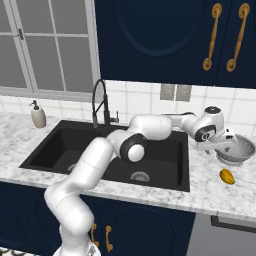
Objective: Put the colander in the sink, put the mango in the colander, and turn on the sink faucet and pour water over the colander.
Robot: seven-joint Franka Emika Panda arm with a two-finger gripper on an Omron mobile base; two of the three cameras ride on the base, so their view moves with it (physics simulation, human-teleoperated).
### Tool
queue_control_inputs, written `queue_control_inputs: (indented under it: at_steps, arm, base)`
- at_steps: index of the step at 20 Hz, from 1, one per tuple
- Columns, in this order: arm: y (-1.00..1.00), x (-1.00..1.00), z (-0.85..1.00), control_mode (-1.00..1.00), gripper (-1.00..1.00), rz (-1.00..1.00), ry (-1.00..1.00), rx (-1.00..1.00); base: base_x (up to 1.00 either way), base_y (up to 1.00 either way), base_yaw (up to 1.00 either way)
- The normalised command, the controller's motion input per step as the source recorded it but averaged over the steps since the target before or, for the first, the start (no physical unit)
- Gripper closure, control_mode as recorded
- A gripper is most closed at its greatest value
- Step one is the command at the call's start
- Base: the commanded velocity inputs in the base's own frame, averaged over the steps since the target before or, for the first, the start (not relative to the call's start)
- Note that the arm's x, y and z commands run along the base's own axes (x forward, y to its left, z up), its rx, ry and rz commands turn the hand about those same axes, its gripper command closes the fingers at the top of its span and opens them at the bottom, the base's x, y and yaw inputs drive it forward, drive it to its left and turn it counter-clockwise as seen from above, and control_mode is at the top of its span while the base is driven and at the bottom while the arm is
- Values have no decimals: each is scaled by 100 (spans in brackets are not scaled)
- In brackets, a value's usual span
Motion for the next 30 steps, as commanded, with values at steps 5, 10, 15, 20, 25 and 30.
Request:
queue_control_inputs:
  at_steps: [5, 10, 15, 20, 25, 30]
  arm:
    - [-9, 6, -19, -100, -100, 0, 0, 0]
    - [-9, 10, -16, -100, -100, 1, 0, 0]
    - [-7, 3, 0, -100, -100, 3, -2, 0]
    - [0, 0, -12, -100, 100, 2, -1, 0]
    - [5, -2, -7, -100, 100, 0, 0, -1]
    - [48, -11, -22, -100, 100, 2, -1, -7]
  base:
    - [0, 0, 0]
    - [0, 0, 0]
    - [0, 0, 0]
    - [0, 0, 0]
    - [0, 0, 0]
    - [0, 0, 0]
